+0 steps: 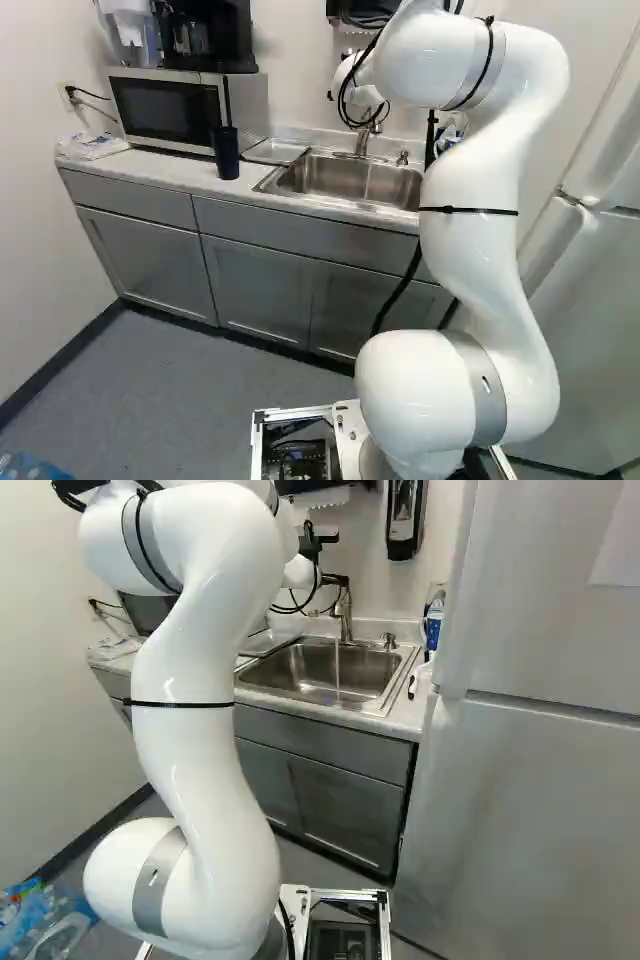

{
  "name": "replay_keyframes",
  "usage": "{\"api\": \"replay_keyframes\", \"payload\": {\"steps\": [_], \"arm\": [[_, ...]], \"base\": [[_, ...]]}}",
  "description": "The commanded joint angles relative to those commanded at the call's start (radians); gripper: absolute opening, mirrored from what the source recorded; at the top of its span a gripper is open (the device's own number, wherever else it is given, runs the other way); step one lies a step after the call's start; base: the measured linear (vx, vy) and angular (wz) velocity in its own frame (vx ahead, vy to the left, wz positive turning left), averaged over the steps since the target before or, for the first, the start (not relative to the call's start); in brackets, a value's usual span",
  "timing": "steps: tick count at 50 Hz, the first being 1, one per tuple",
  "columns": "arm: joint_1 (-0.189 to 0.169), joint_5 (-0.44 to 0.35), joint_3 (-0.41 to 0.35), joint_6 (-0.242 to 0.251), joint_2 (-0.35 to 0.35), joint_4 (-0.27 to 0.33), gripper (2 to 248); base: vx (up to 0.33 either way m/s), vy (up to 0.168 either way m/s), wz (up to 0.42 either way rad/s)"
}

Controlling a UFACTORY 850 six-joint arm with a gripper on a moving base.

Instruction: Rinse the cup and place it in the tray

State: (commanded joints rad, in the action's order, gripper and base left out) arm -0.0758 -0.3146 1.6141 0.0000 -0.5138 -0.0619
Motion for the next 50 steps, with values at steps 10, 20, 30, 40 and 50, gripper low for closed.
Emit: {"api": "replay_keyframes", "payload": {"steps": [10,20,30,40,50], "arm": [[0.0,0.0,-0.016,0.0,0.013,0.0,247],[-0.002,0.0,-0.071,0.0,0.058,0.0,247],[-0.004,0.0,-0.135,0.0,0.11,0.0,247],[-0.009,0.008,-0.197,0.0,0.163,0.0,247],[-0.016,0.027,-0.257,0.0,0.214,0.0,247]], "base": [[0.0,0.0,0.0],[0.0,0.0,0.0],[0.0,0.0,0.0],[0.0,0.0,0.0],[0.0,0.0,0.0]]}}
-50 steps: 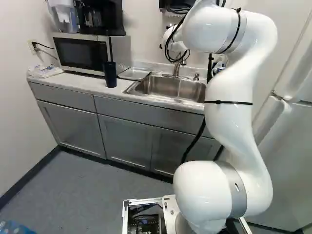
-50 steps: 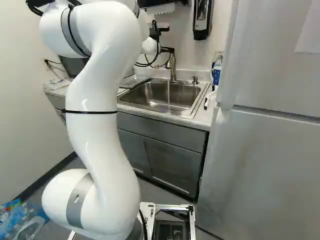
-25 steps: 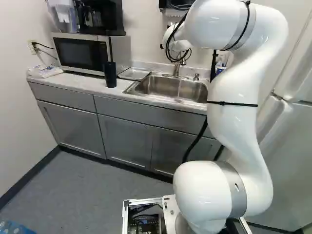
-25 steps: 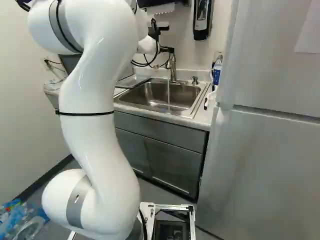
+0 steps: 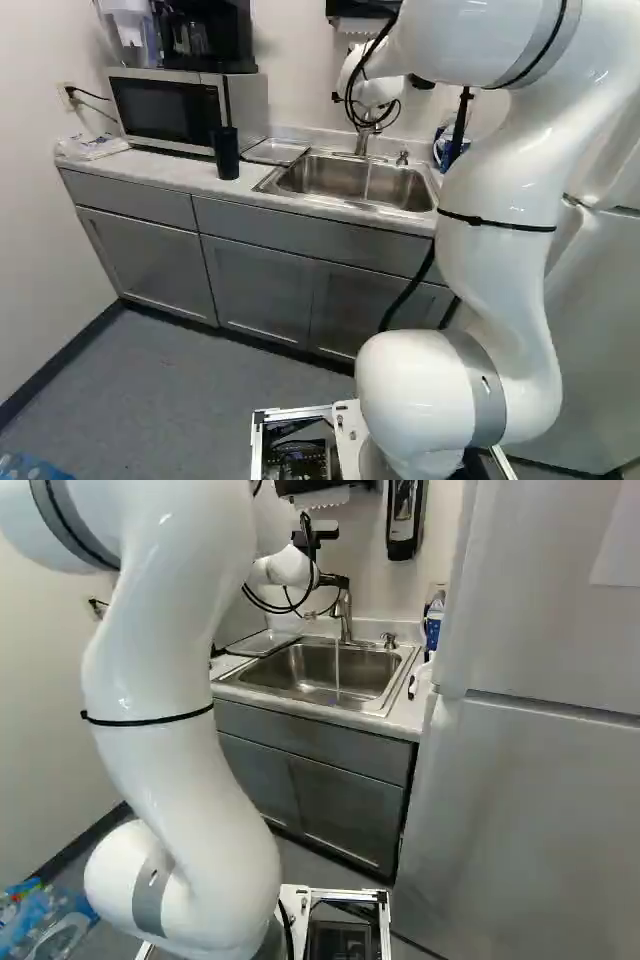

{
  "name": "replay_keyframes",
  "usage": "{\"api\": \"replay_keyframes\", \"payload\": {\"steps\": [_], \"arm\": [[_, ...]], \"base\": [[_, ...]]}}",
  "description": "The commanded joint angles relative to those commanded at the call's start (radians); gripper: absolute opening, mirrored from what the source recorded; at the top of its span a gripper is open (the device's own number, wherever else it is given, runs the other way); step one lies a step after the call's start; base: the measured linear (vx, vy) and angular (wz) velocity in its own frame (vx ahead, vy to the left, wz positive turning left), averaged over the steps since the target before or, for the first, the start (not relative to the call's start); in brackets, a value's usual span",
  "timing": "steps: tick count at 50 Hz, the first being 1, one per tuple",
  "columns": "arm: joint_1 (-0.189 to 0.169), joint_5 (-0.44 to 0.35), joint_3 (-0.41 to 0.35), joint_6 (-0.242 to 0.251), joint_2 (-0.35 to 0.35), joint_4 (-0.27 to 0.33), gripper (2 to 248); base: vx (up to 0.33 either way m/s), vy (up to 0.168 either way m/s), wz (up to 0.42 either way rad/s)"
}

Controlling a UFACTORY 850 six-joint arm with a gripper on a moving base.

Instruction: Rinse the cup and place it in the tray

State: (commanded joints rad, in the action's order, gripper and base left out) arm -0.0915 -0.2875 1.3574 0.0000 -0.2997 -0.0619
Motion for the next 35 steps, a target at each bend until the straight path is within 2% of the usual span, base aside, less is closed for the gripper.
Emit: {"api": "replay_keyframes", "payload": {"steps": [35], "arm": [[-0.026,0.118,-0.196,0.0,0.177,0.0,247]], "base": [[0.0,0.0,0.0]]}}
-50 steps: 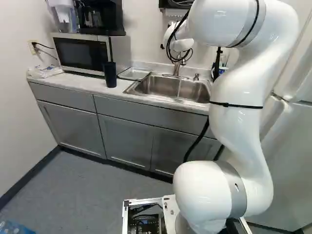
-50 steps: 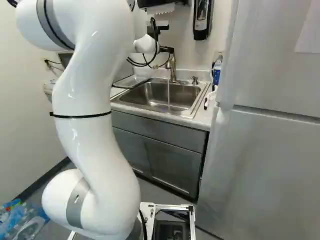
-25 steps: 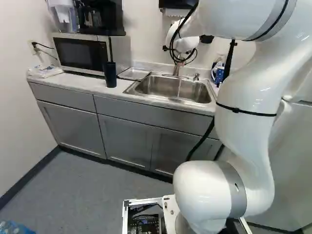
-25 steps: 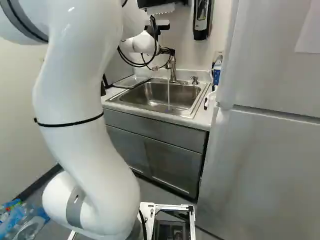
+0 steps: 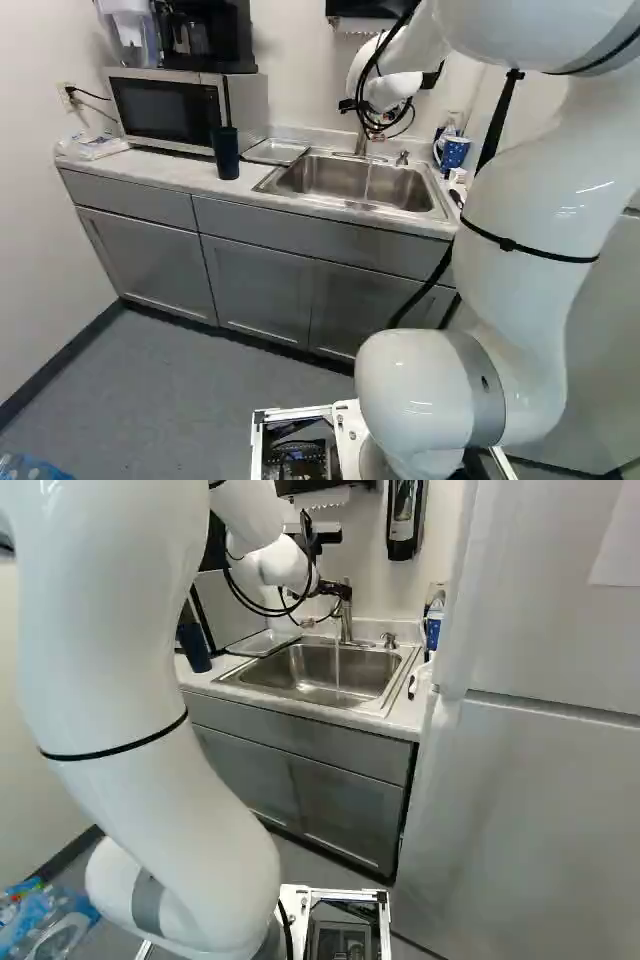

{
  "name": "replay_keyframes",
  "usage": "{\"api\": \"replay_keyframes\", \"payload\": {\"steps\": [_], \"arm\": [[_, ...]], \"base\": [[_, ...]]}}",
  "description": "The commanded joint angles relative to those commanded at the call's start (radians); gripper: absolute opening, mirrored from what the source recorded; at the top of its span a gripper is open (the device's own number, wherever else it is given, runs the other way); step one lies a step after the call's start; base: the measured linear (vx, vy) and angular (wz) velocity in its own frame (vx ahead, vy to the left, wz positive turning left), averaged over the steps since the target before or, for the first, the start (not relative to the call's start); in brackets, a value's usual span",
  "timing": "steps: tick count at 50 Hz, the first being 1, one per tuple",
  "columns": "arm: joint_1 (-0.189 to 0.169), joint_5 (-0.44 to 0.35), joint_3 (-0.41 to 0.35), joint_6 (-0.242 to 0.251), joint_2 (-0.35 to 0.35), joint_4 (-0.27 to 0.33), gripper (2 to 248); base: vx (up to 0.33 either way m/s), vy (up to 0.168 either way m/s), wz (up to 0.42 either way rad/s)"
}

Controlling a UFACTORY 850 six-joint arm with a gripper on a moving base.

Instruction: Rinse the cup and place it in the tray

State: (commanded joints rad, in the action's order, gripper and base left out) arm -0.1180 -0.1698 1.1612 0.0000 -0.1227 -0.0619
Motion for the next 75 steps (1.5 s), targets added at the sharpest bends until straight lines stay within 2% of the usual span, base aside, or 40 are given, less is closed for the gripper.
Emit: {"api": "replay_keyframes", "payload": {"steps": [31,51,69,75], "arm": [[-0.026,0.153,-0.163,0.0,0.158,0.0,247],[-0.038,0.28,-0.255,0.0,0.254,0.0,247],[-0.039,0.409,-0.264,0.0,0.265,0.0,247],[-0.039,0.428,-0.264,0.0,0.265,-0.002,247]], "base": [[0.0,0.0,0.0],[0.0,0.0,0.0],[0.0,0.0,0.0],[0.0,0.0,0.0]]}}
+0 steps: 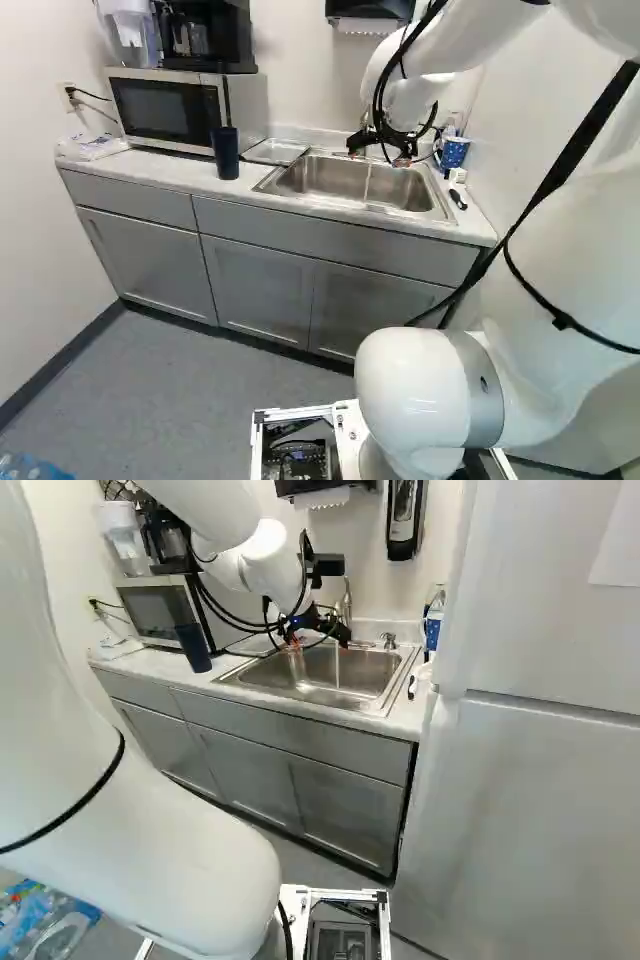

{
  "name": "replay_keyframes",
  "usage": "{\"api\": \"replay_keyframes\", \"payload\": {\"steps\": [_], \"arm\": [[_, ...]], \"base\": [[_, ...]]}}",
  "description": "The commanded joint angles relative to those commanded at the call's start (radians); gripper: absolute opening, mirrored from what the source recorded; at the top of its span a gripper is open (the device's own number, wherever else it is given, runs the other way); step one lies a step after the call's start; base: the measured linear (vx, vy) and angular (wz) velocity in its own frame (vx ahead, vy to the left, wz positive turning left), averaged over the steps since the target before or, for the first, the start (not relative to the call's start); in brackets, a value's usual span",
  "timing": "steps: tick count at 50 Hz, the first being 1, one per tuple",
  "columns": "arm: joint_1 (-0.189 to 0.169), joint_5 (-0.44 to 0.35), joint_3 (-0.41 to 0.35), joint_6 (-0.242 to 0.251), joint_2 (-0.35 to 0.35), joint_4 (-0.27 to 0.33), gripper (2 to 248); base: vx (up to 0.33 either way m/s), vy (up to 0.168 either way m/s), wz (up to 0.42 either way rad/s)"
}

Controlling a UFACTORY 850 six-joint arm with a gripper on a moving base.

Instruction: Rinse the cup and place it in the tray

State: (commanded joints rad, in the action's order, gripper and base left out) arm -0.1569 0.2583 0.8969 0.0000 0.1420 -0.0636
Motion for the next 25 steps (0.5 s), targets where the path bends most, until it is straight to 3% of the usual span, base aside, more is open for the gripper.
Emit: {"api": "replay_keyframes", "payload": {"steps": [25], "arm": [[0.013,0.0,-0.002,0.0,0.002,0.0,247]], "base": [[0.0,0.0,0.0]]}}
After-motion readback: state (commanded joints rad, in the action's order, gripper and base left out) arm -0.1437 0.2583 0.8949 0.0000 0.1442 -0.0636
